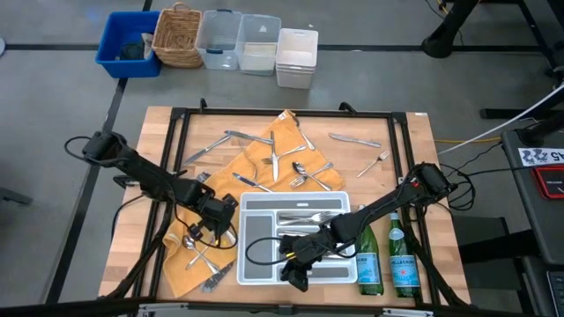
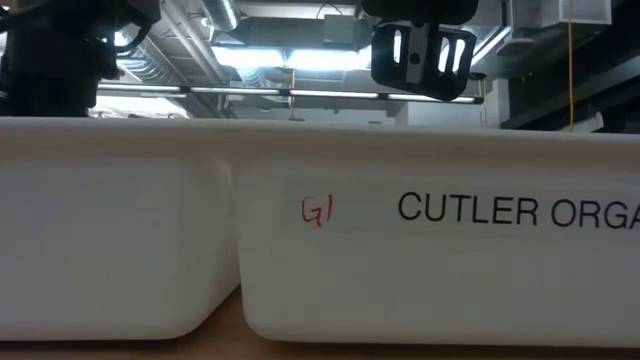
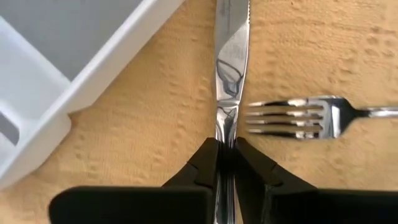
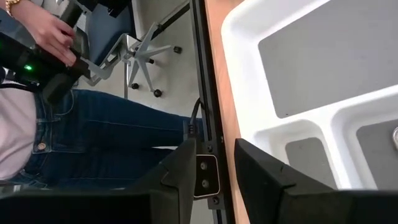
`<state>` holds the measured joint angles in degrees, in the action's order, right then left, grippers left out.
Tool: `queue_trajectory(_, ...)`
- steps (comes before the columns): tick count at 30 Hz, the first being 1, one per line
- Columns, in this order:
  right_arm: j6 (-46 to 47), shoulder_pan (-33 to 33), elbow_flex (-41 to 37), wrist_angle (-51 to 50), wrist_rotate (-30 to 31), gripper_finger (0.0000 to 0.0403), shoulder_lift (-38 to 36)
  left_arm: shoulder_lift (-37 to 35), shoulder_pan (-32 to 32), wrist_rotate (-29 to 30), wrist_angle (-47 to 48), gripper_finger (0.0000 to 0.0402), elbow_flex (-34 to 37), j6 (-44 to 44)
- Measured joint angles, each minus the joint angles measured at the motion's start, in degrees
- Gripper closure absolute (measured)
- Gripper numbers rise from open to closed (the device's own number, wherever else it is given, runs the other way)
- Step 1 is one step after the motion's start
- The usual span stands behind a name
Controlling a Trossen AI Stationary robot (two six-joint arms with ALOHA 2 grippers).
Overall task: Sort silverware
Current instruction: Put the silver table knife into the white silverware tray
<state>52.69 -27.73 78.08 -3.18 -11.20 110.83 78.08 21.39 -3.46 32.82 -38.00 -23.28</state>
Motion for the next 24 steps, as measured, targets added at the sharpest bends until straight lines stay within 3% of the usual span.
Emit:
queue_trajectory(14, 0.0, 0.0, 0.0, 0.0, 0.0, 0.0292, 0.0, -9.7, 0.0, 0.1, 9.4, 0.0372, -0.1, 3.8)
queue_trajectory(24, 0.0, 0.0, 0.0, 0.1, 0.0, 0.0292, 0.0, -18.7, 0.0, 0.1, 9.8, 0.0371, -0.1, 4.0)
